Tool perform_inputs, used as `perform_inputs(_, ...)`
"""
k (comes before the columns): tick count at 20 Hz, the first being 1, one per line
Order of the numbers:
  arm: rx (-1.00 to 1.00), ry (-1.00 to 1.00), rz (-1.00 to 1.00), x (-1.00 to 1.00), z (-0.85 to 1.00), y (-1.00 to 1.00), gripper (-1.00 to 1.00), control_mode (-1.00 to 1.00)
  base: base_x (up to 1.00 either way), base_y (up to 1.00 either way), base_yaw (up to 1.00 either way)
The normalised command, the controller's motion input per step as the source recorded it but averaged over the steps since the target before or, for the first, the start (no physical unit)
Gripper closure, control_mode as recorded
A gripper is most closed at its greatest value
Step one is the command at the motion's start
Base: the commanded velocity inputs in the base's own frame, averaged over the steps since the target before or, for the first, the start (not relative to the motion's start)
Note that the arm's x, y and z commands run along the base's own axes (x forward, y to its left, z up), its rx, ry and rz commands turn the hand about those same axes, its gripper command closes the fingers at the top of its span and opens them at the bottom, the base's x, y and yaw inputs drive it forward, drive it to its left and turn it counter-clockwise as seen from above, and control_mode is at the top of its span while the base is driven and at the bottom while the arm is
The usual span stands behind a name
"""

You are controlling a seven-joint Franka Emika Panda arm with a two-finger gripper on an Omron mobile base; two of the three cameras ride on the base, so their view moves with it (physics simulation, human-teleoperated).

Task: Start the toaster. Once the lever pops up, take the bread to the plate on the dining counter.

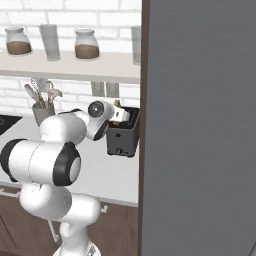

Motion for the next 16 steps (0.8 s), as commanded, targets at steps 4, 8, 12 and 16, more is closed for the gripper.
perform_inputs(4, 0.01, -0.12, 0.00, -0.17, 0.72, 0.00, 1.00, -1.00, 0.00, 0.00, 0.00)
perform_inputs(8, 0.00, -0.07, 0.00, -0.13, 0.69, 0.00, 1.00, -1.00, 0.00, 0.00, 0.00)
perform_inputs(12, 0.00, 0.00, 0.00, -0.32, 0.23, 0.00, 1.00, -1.00, 0.00, 0.00, 0.00)
perform_inputs(16, 0.00, 0.01, 0.00, -0.37, 0.16, 0.00, 1.00, -1.00, 0.00, 0.00, 0.00)
